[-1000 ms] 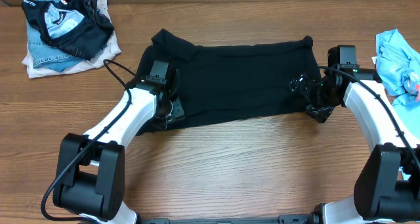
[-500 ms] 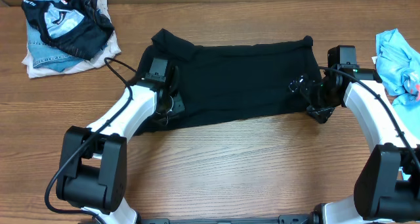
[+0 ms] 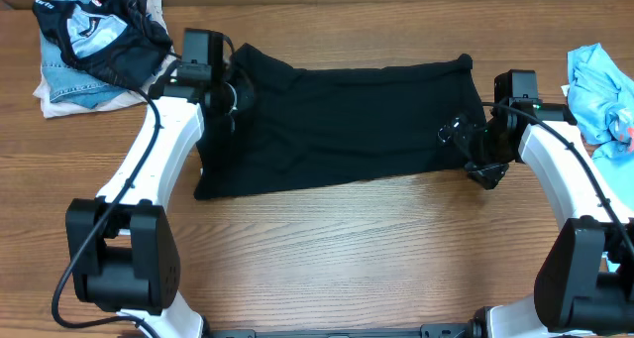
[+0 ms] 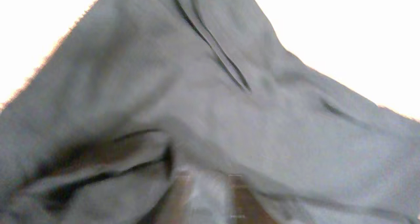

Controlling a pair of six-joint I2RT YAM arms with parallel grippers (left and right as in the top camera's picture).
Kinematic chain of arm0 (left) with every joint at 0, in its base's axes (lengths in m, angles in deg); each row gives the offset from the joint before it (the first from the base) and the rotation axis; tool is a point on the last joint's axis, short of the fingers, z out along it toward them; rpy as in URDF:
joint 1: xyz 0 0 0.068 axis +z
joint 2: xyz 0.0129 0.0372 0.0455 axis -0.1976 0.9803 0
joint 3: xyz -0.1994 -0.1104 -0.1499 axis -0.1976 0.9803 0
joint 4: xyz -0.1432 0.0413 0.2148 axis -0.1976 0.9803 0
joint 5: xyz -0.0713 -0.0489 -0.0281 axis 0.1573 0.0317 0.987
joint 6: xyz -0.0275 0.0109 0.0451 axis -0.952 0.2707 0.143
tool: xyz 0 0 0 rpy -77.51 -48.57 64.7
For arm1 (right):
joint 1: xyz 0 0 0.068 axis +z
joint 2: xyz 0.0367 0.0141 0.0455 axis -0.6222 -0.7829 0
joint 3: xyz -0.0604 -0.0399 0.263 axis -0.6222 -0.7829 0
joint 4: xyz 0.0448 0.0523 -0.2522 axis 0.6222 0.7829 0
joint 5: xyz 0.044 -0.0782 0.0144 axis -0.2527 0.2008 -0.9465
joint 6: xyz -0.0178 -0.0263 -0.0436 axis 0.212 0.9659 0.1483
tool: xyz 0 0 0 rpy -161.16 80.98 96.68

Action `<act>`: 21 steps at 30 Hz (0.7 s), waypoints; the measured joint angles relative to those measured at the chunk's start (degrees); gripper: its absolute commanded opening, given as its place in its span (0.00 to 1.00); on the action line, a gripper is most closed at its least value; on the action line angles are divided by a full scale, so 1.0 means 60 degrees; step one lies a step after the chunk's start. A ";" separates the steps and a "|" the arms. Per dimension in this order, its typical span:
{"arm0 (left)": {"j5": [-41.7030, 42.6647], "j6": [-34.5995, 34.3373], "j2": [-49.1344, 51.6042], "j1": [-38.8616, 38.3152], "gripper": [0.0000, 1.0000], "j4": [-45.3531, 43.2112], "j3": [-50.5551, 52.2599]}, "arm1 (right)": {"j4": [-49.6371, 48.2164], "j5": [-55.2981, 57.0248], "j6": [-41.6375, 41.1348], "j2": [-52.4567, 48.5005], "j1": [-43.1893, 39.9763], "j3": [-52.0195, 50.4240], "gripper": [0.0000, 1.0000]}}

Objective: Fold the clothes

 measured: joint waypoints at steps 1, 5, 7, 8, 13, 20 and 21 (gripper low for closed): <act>-0.0189 0.0040 0.0138 0.0033 1.00 -0.0095 -0.0004 | 0.0011 -0.0004 0.0004 0.0000 0.0000 -0.0004 0.97; -0.0470 0.0412 0.0794 0.0029 1.00 0.0018 -0.0007 | 0.0076 0.0000 0.0000 0.0000 0.0000 -0.0004 0.97; -0.0459 0.0495 0.0987 0.0029 1.00 0.0361 -0.0004 | 0.0124 -0.0004 0.0004 0.0000 0.0000 0.0000 0.97; -0.0437 0.0528 0.1005 0.0029 1.00 0.0484 0.0000 | 0.0120 0.0000 0.0004 0.0000 -0.0004 -0.0004 0.97; -0.0146 0.0678 0.0659 0.0026 1.00 0.1807 -0.0036 | 0.0131 -0.0004 0.0007 0.0000 0.0000 0.0000 0.98; 0.0419 0.0714 -0.0576 -0.0390 1.00 0.3719 -0.0135 | 0.0076 0.0000 0.0004 0.0000 0.0000 0.0000 0.98; 0.0525 0.0714 -0.0597 -0.0546 1.00 0.3814 -0.0157 | 0.0055 -0.0004 0.0007 0.0000 0.0000 -0.0004 0.98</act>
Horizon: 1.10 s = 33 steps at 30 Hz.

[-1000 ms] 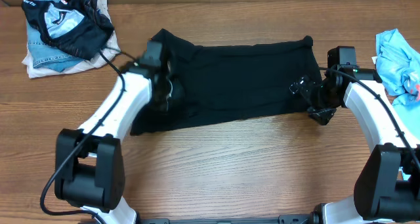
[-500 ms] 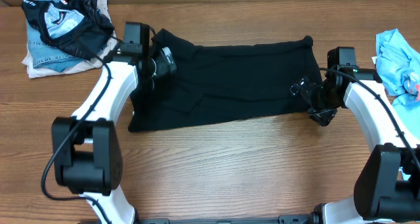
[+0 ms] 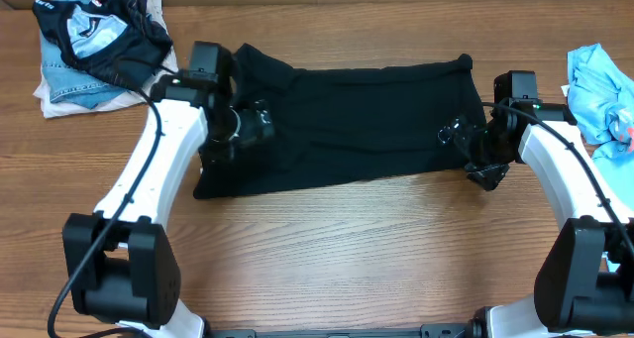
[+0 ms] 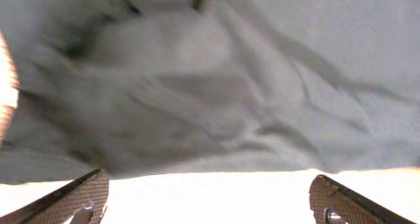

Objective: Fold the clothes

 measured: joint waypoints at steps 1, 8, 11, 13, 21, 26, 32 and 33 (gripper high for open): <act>0.0135 0.0000 0.0007 -0.0189 1.00 0.0040 -0.0004 | -0.0022 0.0000 -0.0004 0.0000 0.0000 0.0004 0.98; 0.0699 -0.0211 0.0787 -0.1206 0.99 -0.0408 -0.0004 | 0.0076 0.0004 -0.0004 0.0000 0.0000 0.0004 0.98; 0.0780 -0.0550 0.1246 -0.1355 0.97 -0.0805 0.0000 | 0.0102 0.0004 -0.0004 0.0000 0.0000 0.0004 0.98; 0.0809 -0.0849 0.1504 -0.1366 0.97 -0.1042 0.0000 | 0.0102 0.0007 -0.0004 0.0000 0.0000 0.0004 0.98; 0.0838 -0.1818 0.2510 -0.1359 0.90 -0.1366 0.0000 | 0.0113 0.0004 -0.0004 0.0000 0.0000 0.0004 0.98; 0.0849 -0.2044 0.2725 -0.1348 0.78 -0.1479 0.0000 | 0.0113 0.0004 -0.0004 0.0000 0.0000 0.0004 0.98; 0.0871 -0.2058 0.2728 -0.1348 0.56 -0.1497 0.0000 | 0.0102 0.0007 -0.0004 0.0000 0.0000 0.0004 0.98; 0.0871 -0.2087 0.2728 -0.1348 0.51 -0.1494 0.0000 | 0.0106 0.0007 -0.0004 0.0000 0.0000 0.0004 0.98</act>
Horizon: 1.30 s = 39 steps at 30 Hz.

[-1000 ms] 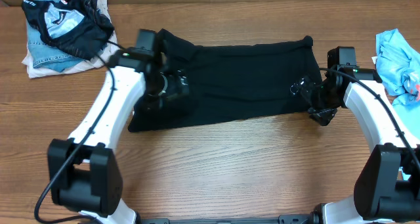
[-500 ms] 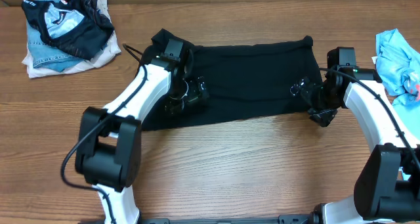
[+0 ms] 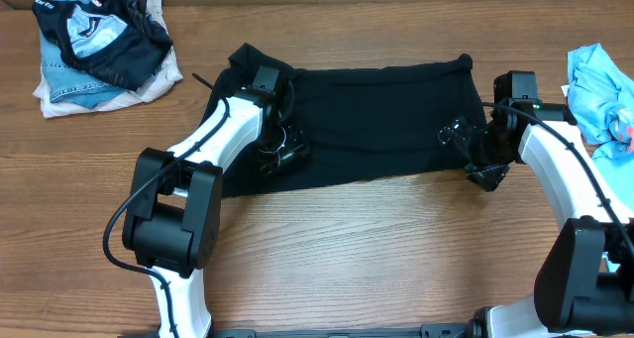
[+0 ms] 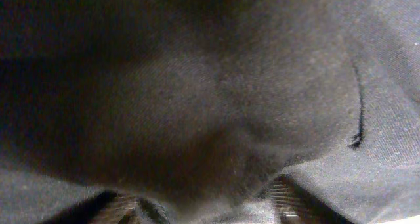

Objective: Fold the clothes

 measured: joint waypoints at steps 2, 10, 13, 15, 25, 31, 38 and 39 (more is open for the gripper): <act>-0.0044 -0.0069 0.0000 0.0000 0.38 0.0033 -0.0004 | 0.0007 0.0029 0.0000 0.0000 0.0000 0.0000 0.98; -0.0521 -0.0095 0.0000 0.0000 0.04 0.0346 -0.0444 | -0.0058 0.0069 0.0004 0.0000 0.0000 -0.0004 0.98; -0.0750 -0.0102 0.0004 0.0000 0.04 0.0368 -0.0820 | -0.0084 0.0076 0.0004 0.0000 0.0000 0.0000 0.98; -0.0962 -0.0106 0.0004 0.0000 0.04 0.0273 -0.1122 | -0.0124 0.0142 0.0000 0.0000 0.0000 -0.0004 0.98; -0.2714 0.0470 0.0127 -0.0004 1.00 -0.2575 -0.1592 | -0.0430 0.0288 0.0004 0.0000 -0.0004 0.0000 0.98; -0.3319 0.1282 0.0474 0.0000 1.00 -0.2284 -0.1599 | -0.0674 0.0386 0.0011 0.0000 -0.0004 -0.0004 0.98; -0.3450 0.1650 0.0477 0.0000 1.00 -0.0648 -0.1617 | -0.1665 0.0998 0.0000 0.0000 0.0000 0.0000 0.98; -0.3450 0.1650 0.0477 0.0000 1.00 -0.0470 -0.1617 | -0.1814 0.1129 -0.0004 0.0000 0.0000 0.0000 0.98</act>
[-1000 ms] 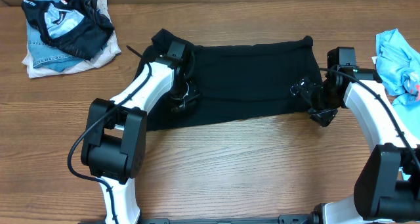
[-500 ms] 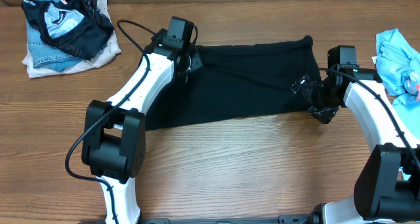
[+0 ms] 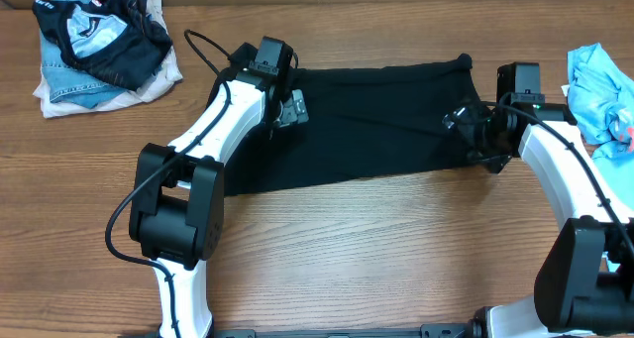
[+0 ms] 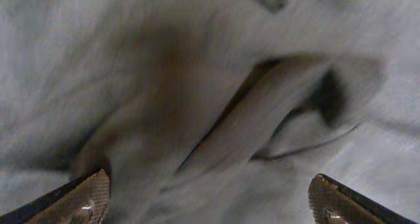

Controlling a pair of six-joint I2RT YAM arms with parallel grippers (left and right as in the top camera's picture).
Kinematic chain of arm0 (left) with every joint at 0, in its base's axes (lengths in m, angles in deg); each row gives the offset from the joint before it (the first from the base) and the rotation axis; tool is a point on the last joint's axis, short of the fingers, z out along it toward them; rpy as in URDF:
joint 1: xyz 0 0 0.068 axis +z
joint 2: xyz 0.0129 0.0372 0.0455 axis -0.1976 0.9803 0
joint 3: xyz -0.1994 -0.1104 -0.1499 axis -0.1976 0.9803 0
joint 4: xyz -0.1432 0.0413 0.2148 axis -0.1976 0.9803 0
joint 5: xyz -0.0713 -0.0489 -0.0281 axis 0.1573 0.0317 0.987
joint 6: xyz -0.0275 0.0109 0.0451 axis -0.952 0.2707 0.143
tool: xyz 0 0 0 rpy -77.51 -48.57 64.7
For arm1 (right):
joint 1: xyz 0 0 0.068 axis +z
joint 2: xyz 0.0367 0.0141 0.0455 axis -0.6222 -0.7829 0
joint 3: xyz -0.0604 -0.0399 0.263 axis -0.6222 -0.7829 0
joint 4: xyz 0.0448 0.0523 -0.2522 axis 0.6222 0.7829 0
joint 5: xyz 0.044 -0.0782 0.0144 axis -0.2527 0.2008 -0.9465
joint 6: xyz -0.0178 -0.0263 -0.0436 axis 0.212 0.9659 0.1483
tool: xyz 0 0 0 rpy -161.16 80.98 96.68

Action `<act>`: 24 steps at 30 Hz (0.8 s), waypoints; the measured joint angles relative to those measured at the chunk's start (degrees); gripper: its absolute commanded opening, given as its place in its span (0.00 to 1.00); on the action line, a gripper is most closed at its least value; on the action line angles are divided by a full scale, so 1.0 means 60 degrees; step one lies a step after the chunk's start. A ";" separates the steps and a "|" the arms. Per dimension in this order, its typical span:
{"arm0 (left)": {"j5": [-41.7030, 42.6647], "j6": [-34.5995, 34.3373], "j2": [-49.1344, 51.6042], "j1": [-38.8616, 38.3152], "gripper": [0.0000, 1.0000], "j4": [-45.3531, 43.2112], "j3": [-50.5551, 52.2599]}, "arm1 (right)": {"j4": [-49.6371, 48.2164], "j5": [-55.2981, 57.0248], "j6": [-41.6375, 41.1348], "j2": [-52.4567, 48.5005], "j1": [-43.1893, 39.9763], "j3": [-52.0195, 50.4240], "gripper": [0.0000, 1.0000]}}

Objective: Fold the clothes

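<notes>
A black garment (image 3: 376, 120) lies spread flat across the middle of the wooden table (image 3: 376, 259). My left gripper (image 3: 292, 108) hangs over the garment's left part, its arm reaching across the cloth. In the left wrist view this gripper (image 4: 210, 194) is open, its fingers (image 4: 88, 192) wide apart above blurred grey folds of the garment (image 4: 262, 112), with nothing between them. My right gripper (image 3: 464, 128) sits at the garment's right edge, dark against the dark cloth, so its jaws cannot be read.
A pile of clothes (image 3: 94, 46), denim, white and black, lies at the back left corner. A light blue cloth (image 3: 599, 95) lies at the right edge, beside the right arm. Both arm bases stand along the front edge.
My left gripper has moved from the garment's lower left part to its upper left and stands wide open. My right gripper has shifted slightly toward the back at the right edge.
My left gripper was first at the garment's far left top corner, close on the cloth. Then it was open a little lower. Later it was pressed into the cloth further right, and the garment's left edge lay further in. Now it is open above the folds.
</notes>
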 measured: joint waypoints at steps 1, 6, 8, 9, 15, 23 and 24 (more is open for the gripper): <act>0.0000 0.0004 -0.0004 0.0000 1.00 0.0146 0.0000 | -0.0138 0.0138 0.0004 0.0000 -0.0004 0.0000 0.97; 0.0000 0.0036 -0.0062 0.0000 1.00 0.0736 -0.0004 | -0.0841 0.0532 0.0022 -0.0229 0.0000 0.0007 0.90; 0.0000 0.0073 -0.0113 -0.0004 1.00 0.0914 -0.0004 | -0.1035 0.0557 0.0029 -0.0619 0.0000 0.0018 0.89; 0.0004 0.0120 -0.0131 0.0000 1.00 0.1002 -0.0007 | -0.1100 0.0554 0.0033 -0.0874 -0.0004 0.0018 0.89; 0.0000 0.0437 -0.0149 -0.0004 1.00 0.1202 -0.0007 | -0.1501 0.0535 0.0033 -0.1548 -0.0004 0.0015 0.88; 0.0004 0.0477 -0.0149 0.0000 1.00 0.1206 -0.0007 | -0.1559 0.0517 0.0025 -0.1548 0.0000 0.0015 0.88; 0.0000 0.0477 -0.0149 0.0000 1.00 0.1202 -0.0007 | -0.1555 0.0514 0.0000 -0.1548 0.0000 0.0018 0.88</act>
